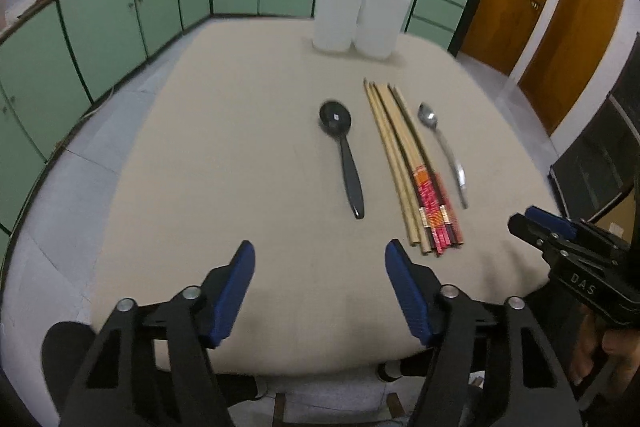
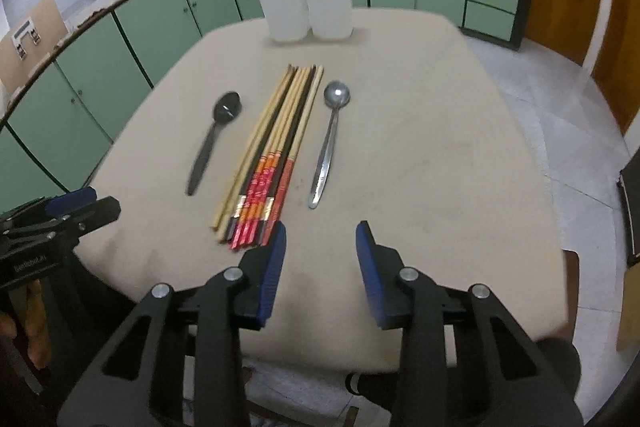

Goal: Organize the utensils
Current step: 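Grasp the black plastic spoon with the left tool while the right tool grasps the silver spoon, then lift both spoons and carry them toward the white utensil holder, then lower both spoons into the white holder and open both tools, then grasp a red-patterned chopstick with the right tool while the left tool grasps a wooden chopstick, then lift both chopsticks and carry them toward the white holder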

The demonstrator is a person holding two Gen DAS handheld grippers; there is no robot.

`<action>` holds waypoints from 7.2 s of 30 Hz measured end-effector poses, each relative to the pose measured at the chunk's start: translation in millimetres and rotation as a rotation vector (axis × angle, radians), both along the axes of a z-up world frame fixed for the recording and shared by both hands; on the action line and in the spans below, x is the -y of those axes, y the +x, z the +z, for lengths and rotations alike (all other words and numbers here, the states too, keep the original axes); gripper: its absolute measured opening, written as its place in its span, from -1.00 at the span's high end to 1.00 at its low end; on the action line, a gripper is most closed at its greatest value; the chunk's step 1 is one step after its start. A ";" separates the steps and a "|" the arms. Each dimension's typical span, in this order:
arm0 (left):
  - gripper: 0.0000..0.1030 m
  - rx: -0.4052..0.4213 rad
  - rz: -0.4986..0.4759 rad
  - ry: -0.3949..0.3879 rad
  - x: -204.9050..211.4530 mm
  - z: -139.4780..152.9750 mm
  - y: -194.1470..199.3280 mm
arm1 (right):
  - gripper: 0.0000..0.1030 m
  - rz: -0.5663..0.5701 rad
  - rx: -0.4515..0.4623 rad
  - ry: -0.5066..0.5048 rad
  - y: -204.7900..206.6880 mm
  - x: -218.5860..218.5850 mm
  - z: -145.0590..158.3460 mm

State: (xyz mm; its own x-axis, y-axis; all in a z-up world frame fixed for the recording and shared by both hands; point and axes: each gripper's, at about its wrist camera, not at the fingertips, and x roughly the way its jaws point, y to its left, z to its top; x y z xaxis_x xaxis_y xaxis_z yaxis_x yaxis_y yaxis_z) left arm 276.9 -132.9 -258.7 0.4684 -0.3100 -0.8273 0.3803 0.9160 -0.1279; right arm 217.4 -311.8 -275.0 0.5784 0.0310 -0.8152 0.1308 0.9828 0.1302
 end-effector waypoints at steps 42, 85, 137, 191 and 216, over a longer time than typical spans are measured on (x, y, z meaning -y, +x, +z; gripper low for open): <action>0.77 0.232 -0.027 -0.018 37.3 20.1 32.7 | 0.86 0.041 0.200 0.010 42.0 23.0 24.9; 0.78 0.300 -0.091 -0.141 44.2 142.1 158.8 | 0.99 0.212 0.267 -0.040 192.5 33.4 190.1; -0.58 0.361 -0.021 -0.134 -38.7 51.1 -7.9 | 0.11 0.018 0.240 -0.055 -20.5 1.6 11.2; 0.87 0.279 -0.046 -0.022 42.5 -57.4 -6.1 | 0.88 -0.074 0.172 -0.133 -0.7 22.9 -49.5; 0.87 0.272 0.017 -0.080 10.2 5.0 -10.0 | 0.90 -0.088 0.294 -0.087 -32.9 24.3 23.4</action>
State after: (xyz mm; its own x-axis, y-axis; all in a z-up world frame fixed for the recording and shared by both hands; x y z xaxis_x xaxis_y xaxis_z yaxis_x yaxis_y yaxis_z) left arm 266.8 -143.1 -253.6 0.6756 -0.3597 -0.6435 0.3952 0.9136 -0.0957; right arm 184.5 -336.1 -251.6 0.7868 -0.0922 -0.6103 0.1851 0.9785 0.0907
